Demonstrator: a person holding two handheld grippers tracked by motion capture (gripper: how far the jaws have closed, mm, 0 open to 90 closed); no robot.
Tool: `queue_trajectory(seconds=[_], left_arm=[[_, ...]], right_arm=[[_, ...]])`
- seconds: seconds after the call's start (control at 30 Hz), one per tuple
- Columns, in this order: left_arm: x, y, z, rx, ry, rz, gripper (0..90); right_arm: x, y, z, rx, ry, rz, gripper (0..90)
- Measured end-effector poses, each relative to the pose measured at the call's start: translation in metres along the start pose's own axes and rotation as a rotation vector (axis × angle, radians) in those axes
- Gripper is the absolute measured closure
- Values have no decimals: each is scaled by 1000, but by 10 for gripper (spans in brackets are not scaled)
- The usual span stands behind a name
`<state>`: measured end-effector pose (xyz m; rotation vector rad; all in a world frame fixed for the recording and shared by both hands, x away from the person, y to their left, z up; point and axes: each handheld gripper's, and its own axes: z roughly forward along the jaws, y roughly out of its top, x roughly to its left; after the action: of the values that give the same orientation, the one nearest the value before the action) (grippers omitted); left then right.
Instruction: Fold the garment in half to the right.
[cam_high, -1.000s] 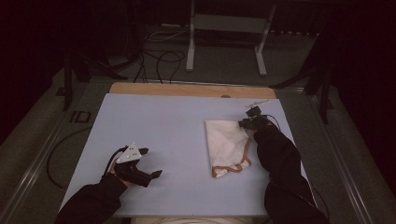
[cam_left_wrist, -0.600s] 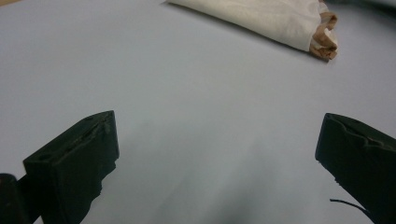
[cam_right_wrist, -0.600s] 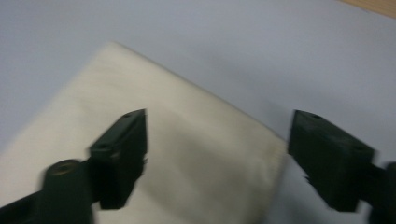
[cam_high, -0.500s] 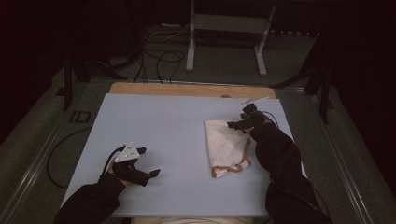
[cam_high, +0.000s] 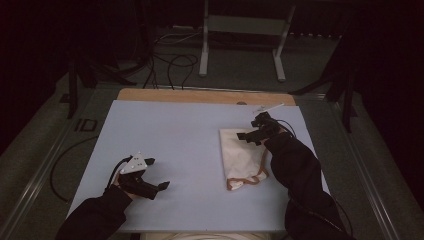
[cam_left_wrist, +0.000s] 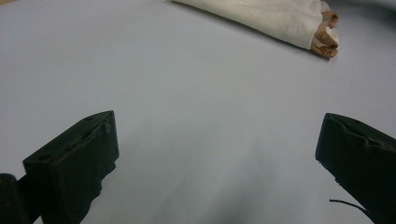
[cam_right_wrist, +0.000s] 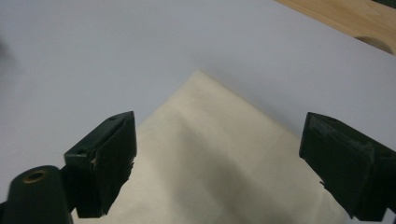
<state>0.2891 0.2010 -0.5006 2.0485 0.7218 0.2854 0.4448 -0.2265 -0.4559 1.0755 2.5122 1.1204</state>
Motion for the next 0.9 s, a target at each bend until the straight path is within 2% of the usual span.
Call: queue_trajectory(seconds=[0.07,0.33,0.47,0.9], left_arm=[[0,0,-1,3,0,1,2],[2,-1,-4,8,-2,3,2],[2,-1,-6,9,-5,2,2],[4,-3,-10,3,8,2,2]], right_arm=[[4,0,-2,-5,8,-18,96],[20,-6,-18,-56,33,-40,96],[28,-12,-26,-59,44,-65,96],[47,-51,-46,-111,73,-74,97]])
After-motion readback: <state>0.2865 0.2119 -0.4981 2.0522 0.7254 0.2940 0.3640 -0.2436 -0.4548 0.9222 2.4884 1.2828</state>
